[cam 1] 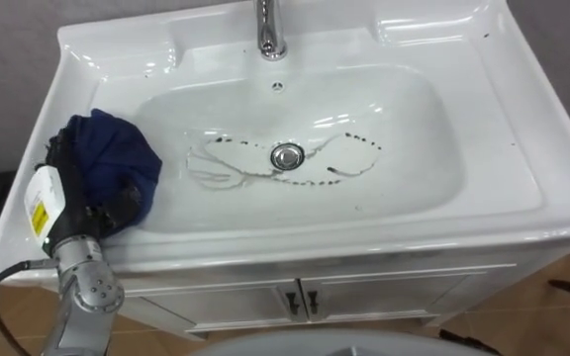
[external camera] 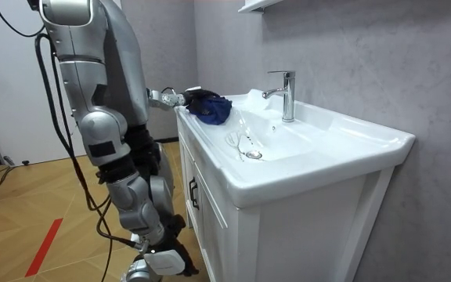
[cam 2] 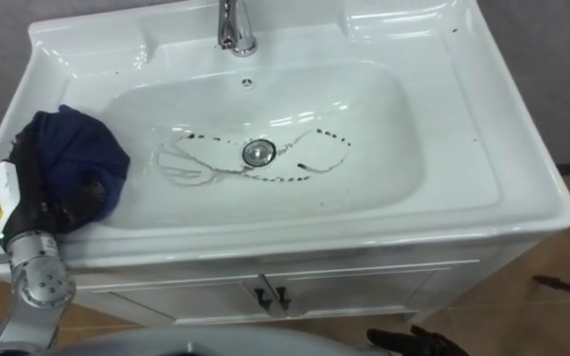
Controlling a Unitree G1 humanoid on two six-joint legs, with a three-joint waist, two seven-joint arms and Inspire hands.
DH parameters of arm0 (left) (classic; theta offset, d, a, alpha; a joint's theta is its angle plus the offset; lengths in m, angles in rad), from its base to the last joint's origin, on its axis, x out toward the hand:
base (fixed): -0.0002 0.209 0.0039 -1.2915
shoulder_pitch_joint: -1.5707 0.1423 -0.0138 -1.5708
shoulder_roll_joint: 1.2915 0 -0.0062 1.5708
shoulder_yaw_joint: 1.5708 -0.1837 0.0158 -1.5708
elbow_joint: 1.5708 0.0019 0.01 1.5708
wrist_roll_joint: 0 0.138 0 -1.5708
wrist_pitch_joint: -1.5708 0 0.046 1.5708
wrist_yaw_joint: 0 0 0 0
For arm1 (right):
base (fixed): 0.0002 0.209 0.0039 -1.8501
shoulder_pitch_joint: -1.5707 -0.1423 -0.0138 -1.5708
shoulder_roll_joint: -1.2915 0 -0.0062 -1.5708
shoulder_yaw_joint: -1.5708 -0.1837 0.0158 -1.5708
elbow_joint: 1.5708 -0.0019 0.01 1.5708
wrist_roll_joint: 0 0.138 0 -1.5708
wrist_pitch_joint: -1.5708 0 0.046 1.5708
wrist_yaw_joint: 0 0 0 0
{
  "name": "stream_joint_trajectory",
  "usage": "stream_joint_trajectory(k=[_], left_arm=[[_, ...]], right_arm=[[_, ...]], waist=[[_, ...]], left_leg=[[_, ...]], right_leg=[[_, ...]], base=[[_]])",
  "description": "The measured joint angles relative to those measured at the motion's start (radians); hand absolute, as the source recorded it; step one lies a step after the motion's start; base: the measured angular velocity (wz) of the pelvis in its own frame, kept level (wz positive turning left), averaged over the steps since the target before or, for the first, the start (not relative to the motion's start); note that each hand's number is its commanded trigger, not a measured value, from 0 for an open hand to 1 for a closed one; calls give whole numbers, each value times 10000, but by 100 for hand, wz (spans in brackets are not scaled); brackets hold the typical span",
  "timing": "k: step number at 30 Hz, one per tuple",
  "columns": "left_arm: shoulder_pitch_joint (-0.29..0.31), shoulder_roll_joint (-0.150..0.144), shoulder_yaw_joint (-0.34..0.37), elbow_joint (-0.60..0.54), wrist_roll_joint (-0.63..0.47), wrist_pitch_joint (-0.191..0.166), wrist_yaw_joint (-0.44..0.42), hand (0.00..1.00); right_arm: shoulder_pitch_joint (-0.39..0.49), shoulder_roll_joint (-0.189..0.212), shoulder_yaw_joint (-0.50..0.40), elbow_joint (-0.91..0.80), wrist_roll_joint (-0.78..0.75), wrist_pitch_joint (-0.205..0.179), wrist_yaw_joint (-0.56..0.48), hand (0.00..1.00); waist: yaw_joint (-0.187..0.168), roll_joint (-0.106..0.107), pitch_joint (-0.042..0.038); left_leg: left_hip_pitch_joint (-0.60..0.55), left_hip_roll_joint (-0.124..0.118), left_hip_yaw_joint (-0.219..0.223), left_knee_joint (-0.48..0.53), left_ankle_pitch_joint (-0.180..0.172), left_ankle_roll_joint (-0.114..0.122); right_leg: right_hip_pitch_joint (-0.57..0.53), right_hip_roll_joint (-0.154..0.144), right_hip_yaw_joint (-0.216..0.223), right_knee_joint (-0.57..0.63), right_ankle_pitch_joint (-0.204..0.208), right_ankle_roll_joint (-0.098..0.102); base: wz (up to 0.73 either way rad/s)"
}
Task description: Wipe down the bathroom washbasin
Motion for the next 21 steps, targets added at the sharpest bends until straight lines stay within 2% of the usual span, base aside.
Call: stream_joint_trajectory(k=[7, 11, 16, 21], left_arm=[[-53, 24, 448, 11, -4, 20, -86, 100], [-93, 325, 434, 97, -4, 211, -107, 100], [-142, 316, 444, 219, -8, 301, -107, 100], [-277, 338, 462, 453, -7, 373, -108, 100]], right_arm=[[-82, -19, -10, -19, -23, 262, -19, 0], [-109, -32, -6, -37, -20, 351, -24, 0], [-111, -88, -5, -29, -19, 479, -24, 0], [-121, -103, -4, 2, -18, 486, -25, 0]], waist=[[27, -45, -30], [-1, -30, -52], [0, 41, -109], [11, 56, -107]], left_leg=[[119, 2, 204, -15, 0, 2], [136, 2, 277, -29, -1, 2], [228, 2, 297, -80, -1, 2], [471, 1, 340, -217, -1, 2]], right_leg=[[13, -3, 255, 15, -6, -3], [16, -2, 366, 17, -6, -2], [45, -1, 398, 18, -6, -2], [245, 0, 441, -4, -26, 16]], base=[[-9], [-6], [-1], [-2]])
